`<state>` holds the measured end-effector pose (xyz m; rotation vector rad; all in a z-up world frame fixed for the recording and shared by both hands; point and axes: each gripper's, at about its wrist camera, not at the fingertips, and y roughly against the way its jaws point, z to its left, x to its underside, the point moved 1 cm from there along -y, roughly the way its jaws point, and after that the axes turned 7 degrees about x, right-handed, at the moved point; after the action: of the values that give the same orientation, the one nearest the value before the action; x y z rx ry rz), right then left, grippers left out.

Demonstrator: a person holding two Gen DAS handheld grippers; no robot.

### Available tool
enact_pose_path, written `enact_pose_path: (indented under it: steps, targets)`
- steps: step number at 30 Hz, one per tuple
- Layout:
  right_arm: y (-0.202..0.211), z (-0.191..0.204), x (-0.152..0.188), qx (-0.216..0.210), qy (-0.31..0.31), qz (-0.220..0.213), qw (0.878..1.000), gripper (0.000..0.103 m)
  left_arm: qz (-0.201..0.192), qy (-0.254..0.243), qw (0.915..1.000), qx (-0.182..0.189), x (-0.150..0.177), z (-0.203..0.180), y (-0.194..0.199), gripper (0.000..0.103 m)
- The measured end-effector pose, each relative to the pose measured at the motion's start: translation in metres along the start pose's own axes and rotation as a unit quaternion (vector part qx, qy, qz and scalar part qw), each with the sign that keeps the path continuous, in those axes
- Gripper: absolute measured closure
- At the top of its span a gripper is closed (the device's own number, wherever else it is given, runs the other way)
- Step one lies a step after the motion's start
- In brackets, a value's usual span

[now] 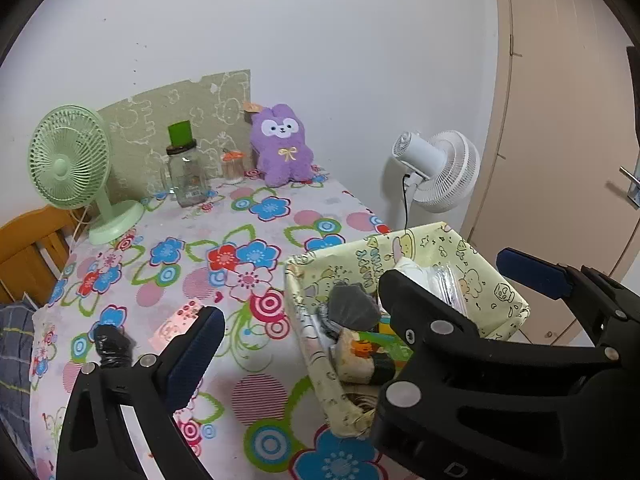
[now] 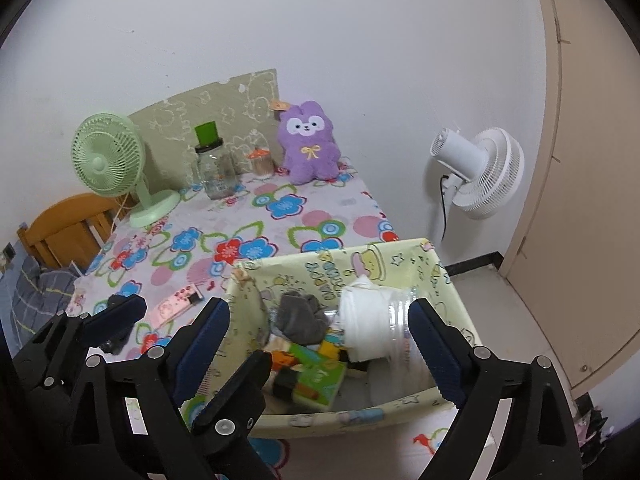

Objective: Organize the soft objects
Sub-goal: 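Lower the tissue box into the basket with the left tool while the right tool drops the straw pack, then move both tools back over the bed toward the black bundle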

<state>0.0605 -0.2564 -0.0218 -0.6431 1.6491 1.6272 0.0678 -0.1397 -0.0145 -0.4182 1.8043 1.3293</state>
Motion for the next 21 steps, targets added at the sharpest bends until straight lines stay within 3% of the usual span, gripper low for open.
enact_pose_path:
  steps: [21]
  targets:
    - [0.041, 0.055, -0.008, -0.019, 0.017, -0.041, 0.999, 0.003, -0.043, 0.010, 0.9988, -0.023, 0.002, 0.036, 0.052, 0.002]
